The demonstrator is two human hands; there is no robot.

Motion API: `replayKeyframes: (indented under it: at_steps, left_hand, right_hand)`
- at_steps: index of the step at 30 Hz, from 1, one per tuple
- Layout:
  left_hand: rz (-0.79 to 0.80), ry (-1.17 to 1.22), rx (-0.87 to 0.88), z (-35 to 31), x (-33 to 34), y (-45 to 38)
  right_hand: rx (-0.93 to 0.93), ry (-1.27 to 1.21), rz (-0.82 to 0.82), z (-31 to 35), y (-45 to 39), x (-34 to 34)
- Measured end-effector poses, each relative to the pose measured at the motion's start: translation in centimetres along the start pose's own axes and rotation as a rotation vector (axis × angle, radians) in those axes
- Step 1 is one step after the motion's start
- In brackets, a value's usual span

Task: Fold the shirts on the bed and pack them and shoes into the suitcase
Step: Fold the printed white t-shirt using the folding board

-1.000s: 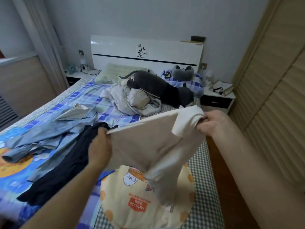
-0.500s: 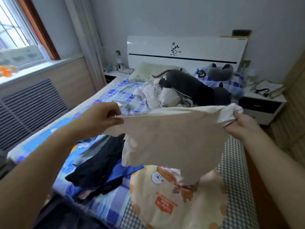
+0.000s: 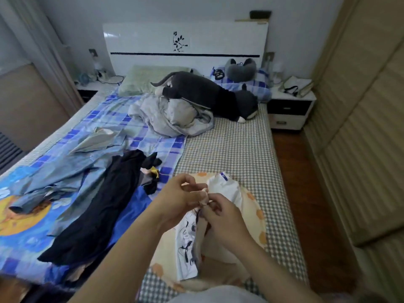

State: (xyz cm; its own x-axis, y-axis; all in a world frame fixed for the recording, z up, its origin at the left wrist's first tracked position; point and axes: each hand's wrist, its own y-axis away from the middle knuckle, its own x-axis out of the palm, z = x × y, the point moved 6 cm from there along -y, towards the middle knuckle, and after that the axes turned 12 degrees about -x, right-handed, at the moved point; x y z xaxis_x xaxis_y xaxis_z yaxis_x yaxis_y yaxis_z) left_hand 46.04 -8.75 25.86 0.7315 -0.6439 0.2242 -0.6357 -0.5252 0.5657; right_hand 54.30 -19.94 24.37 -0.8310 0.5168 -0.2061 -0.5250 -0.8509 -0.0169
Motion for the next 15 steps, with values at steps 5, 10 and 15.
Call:
replayKeyframes:
  at_steps: [5, 10, 15]
  left_hand:
    - [0.007, 0.228, 0.016, 0.8, -0.1, 0.0]
    - [0.021, 0.198, 0.121, 0.7, 0.6, 1.0]
    - [-0.130, -0.242, 0.239, 2.8, 0.8, 1.6]
  right_hand:
    - [-0.196, 0.159, -0.099, 1.1, -0.6, -1.4]
    - [-0.237, 0.166, -0.154, 1.5, -0.4, -1.6]
    - [-0.235, 0.134, -0.221, 2.2, -0.7, -2.6]
